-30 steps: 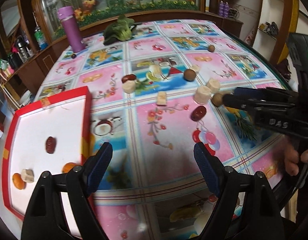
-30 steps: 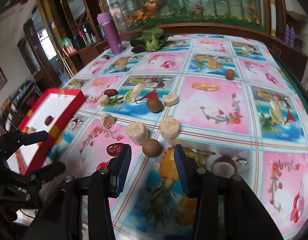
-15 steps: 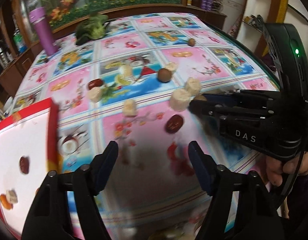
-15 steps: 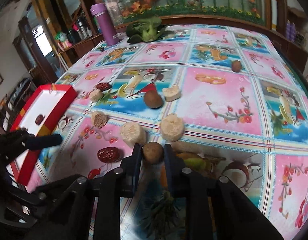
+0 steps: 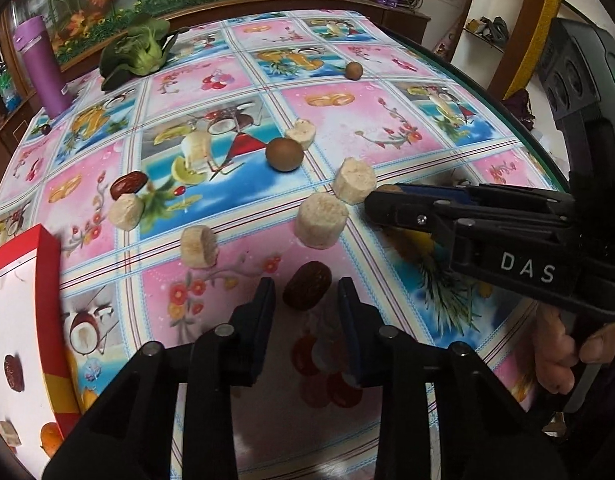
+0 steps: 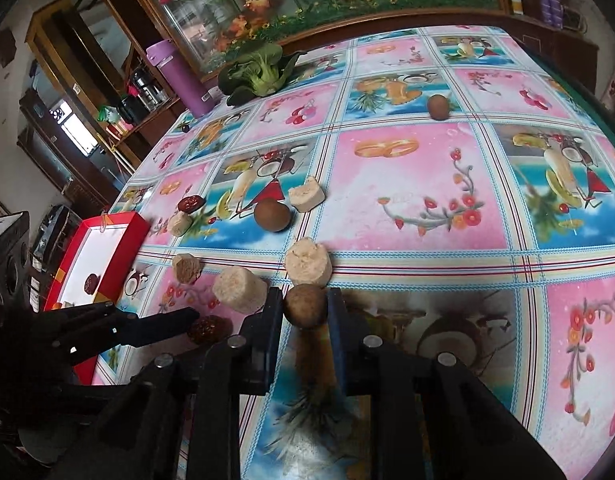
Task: Organize fruits
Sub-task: 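Grasp a brown round nut with the right tool while the left tool grasps a red date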
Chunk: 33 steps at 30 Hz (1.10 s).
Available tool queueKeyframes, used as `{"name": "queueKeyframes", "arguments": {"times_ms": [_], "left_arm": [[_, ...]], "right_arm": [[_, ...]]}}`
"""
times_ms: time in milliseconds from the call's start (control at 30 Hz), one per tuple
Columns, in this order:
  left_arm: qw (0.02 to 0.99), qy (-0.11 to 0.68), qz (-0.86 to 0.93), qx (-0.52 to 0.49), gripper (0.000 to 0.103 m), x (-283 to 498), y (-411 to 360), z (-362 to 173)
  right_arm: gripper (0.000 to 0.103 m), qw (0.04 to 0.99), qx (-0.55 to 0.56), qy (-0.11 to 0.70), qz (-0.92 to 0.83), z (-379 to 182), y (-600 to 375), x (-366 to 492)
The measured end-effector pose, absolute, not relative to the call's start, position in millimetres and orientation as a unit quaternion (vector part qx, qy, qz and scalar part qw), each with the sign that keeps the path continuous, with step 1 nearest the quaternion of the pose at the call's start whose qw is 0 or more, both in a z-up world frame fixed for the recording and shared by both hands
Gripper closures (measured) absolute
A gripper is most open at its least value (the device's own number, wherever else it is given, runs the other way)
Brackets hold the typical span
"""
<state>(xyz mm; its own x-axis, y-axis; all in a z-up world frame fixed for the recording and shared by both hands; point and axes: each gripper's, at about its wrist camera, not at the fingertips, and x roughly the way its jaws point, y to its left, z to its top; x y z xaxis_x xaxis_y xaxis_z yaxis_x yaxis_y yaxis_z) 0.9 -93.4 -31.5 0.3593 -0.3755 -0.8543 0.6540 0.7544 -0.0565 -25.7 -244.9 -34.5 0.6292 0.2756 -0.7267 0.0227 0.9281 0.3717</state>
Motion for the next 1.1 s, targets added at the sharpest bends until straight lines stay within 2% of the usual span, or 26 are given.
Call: {"name": "queueKeyframes", "arguments": {"times_ms": [100,500,733,1100], "left_arm": [[0.812,0.465,-0.321,0.149,0.078,0.6,-95.2,-31.8],[0.821,0.463,-0.313,0.120,0.078,-4.0,-84.0,-28.0],[0.850,0.432,-0.286,0.098,0.078,-18.5,-51.2,-5.4],[0.897,0.385,-0.213,0.042,0.078,-29.0,44.1,30.0]], "right_arm": [[0.082,0.886,0.175,0.424,0.071,-34.3,-245.3,-25.5],[0.082,0.899,0.169,0.397,0.071,-24.5,-243.3,-30.5],[0.082,0.918,0.140,0.364,0.074,-13.3,-231.2,-38.9],[0.082,0.905,0.100,0.370,0.185,9.3,-117.2,-22.4]]}}
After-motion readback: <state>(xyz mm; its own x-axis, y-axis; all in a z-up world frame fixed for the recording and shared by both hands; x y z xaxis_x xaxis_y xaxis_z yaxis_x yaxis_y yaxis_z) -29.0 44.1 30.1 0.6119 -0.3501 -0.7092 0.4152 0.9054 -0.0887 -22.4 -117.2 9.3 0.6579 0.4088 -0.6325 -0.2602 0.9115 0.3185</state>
